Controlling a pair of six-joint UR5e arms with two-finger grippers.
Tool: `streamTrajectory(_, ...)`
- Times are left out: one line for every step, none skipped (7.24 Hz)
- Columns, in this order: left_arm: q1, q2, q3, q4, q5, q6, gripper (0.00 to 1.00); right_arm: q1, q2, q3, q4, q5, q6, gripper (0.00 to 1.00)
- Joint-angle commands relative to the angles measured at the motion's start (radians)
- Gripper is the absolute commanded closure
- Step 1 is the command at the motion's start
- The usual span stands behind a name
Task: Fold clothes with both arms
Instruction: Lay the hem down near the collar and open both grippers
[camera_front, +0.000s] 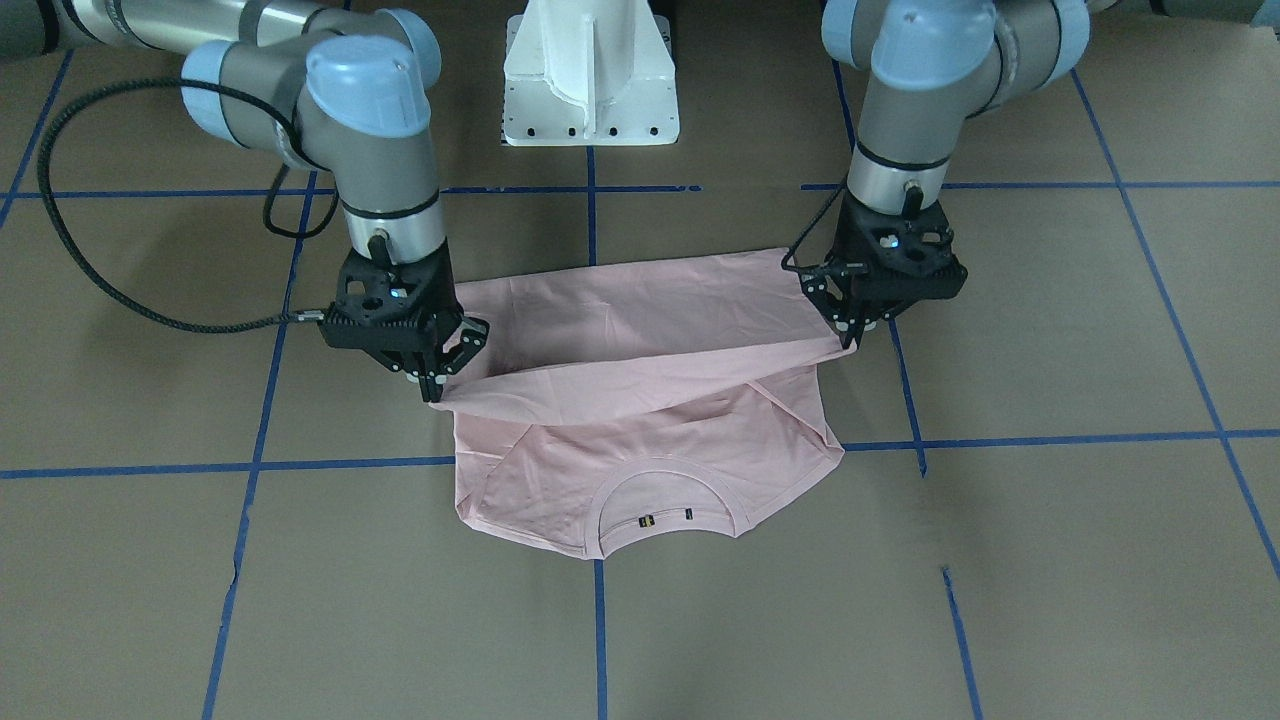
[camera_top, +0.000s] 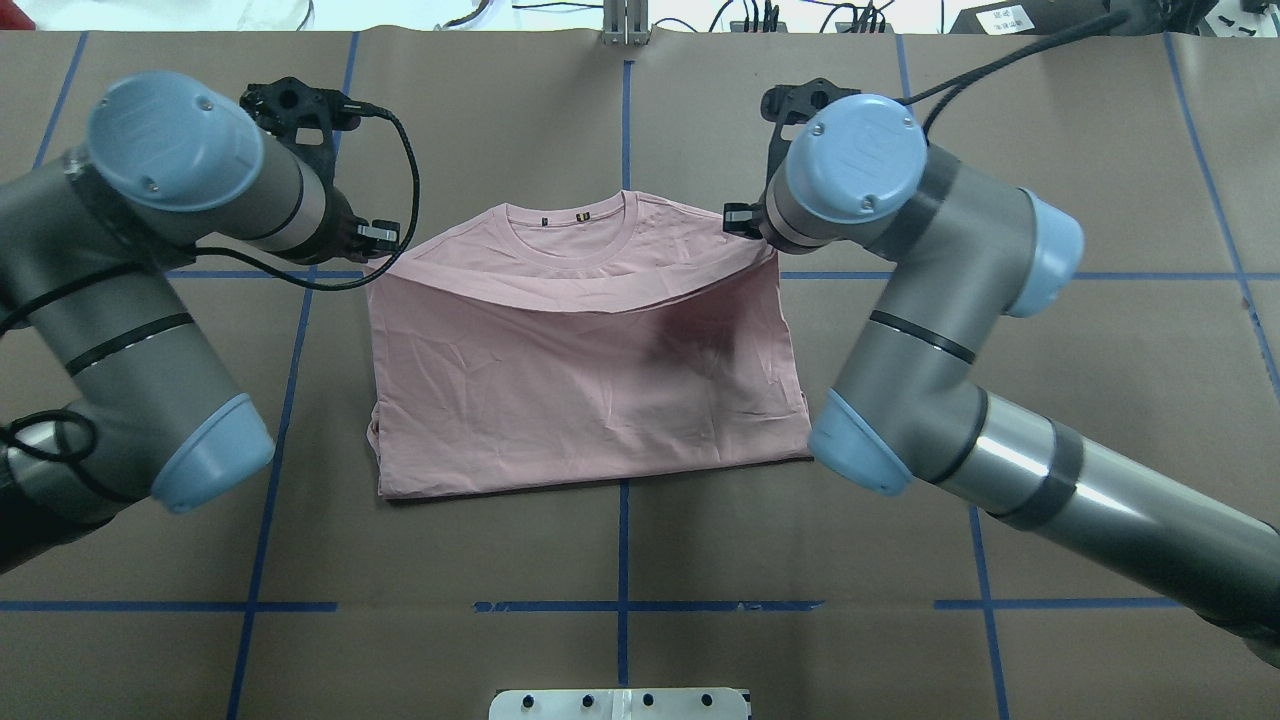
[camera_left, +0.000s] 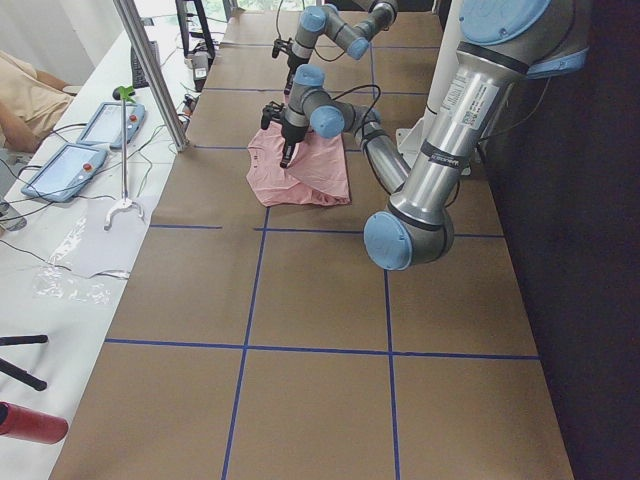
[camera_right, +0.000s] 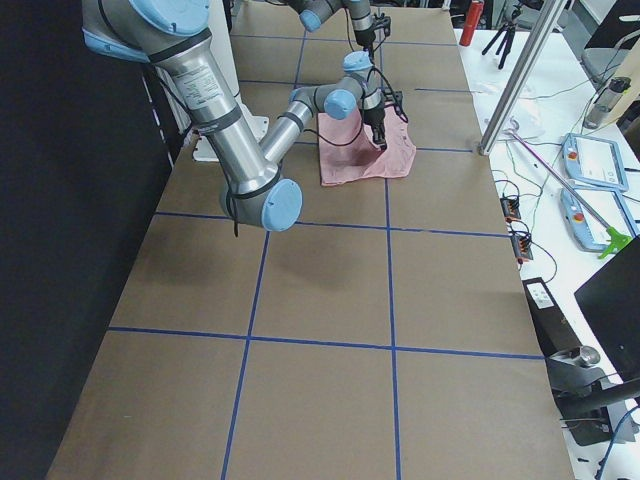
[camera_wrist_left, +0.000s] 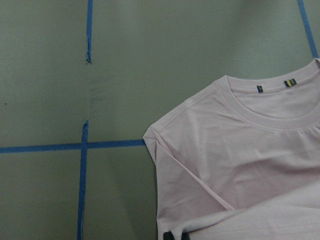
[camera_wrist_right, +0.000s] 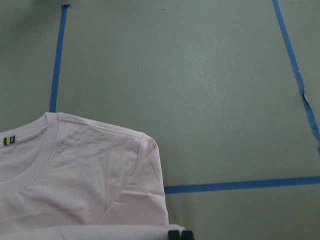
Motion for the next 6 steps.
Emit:
streamTrajectory(-0.018, -0.023, 0.249, -0.223, 0.011, 0.016, 1.0, 0.011, 0.06, -0.23, 0.16, -0.01, 0.0, 1.0)
streamTrajectory(-0.018, -0.031, 0.329, -0.286, 0.029, 0.016, 1.0, 0.011, 0.076, -0.294, 0.184, -0.011, 0.0, 1.0)
streamTrajectory(-0.012, -0.036, 0.373, -0.32, 0.031, 0.016, 1.0, 0.011, 0.077, -0.302, 0.185, -0.011, -0.002, 1.0)
streamTrajectory(-0.007, -0.034, 0.38, -0.334, 0.031, 0.014, 1.0, 0.013, 0.078, -0.308, 0.185, -0.011, -0.002, 1.0)
streamTrajectory(-0.007, -0.036, 0.379, -0.334, 0.03, 0.011, 1.0, 0.026, 0.08, -0.308, 0.185, -0.01, -0.002, 1.0)
streamTrajectory(-0.006, -0.036, 0.379, -0.336, 0.03, 0.011, 1.0, 0.039, 0.084, -0.316, 0.185, -0.01, -0.015, 1.0)
